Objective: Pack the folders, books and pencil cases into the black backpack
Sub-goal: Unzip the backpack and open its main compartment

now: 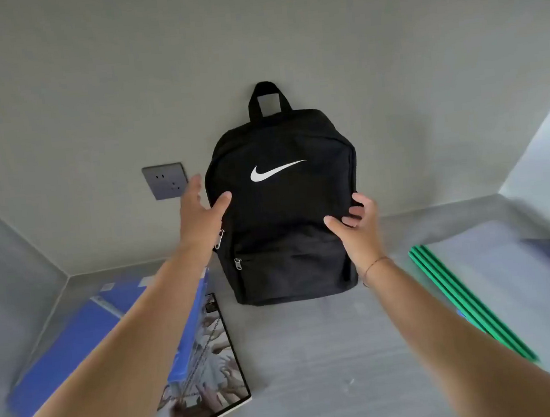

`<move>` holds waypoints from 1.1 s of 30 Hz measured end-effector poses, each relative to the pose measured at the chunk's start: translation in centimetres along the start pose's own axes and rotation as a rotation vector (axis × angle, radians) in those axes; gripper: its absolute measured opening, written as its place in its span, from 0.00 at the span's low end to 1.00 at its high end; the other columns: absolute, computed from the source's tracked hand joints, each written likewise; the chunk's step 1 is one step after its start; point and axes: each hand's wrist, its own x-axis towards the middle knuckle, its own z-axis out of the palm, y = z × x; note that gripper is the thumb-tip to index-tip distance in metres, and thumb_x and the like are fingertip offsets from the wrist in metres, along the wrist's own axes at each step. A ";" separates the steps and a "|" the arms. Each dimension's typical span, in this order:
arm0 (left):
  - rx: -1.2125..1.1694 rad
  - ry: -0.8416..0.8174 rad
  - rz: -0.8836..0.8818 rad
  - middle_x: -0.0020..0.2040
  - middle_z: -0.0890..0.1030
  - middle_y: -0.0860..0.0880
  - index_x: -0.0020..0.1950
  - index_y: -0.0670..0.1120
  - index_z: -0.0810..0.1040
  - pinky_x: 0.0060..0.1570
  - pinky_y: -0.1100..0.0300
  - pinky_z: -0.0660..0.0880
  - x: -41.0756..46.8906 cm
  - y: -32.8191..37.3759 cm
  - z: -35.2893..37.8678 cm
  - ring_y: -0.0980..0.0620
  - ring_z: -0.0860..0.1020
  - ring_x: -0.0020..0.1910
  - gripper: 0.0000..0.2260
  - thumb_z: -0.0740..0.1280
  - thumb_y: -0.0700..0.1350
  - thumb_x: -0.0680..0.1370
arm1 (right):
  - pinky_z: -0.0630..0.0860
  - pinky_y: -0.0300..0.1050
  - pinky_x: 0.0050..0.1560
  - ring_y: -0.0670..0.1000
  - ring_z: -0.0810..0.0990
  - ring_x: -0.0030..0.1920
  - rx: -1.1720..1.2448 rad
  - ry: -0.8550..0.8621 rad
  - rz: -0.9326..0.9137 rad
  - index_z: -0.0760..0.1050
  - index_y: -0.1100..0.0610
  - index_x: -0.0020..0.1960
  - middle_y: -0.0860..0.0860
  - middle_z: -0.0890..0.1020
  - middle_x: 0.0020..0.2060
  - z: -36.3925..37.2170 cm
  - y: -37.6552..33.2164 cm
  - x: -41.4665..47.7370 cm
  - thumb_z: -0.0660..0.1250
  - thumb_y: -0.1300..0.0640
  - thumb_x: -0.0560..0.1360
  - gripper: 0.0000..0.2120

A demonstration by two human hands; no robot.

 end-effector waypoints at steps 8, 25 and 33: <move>0.060 0.035 -0.028 0.57 0.77 0.45 0.63 0.43 0.71 0.52 0.56 0.72 3.1 0.0 2.2 0.47 0.76 0.54 0.16 0.64 0.46 0.78 | 0.78 0.57 0.56 0.59 0.80 0.53 -0.121 0.093 0.066 0.59 0.46 0.70 0.50 0.71 0.63 0.6 2.2 3.6 0.72 0.48 0.66 0.37; 0.064 0.076 0.007 0.40 0.77 0.52 0.49 0.46 0.76 0.36 0.63 0.72 -2.4 2.2 1.6 0.55 0.75 0.38 0.05 0.64 0.47 0.78 | 0.76 0.47 0.40 0.43 0.77 0.24 -0.131 0.107 -0.028 0.74 0.63 0.61 0.48 0.76 0.38 -2.7 -2.2 7.3 0.62 0.59 0.77 0.14; 0.107 0.042 0.032 0.44 0.81 0.50 0.51 0.44 0.77 0.38 0.64 0.74 -7.1 2.4 4.1 0.53 0.78 0.42 0.08 0.63 0.47 0.79 | 0.79 0.54 0.54 0.49 0.81 0.36 -0.178 0.061 0.045 0.72 0.61 0.55 0.52 0.74 0.46 -5.9 -0.5 7.0 0.61 0.59 0.78 0.08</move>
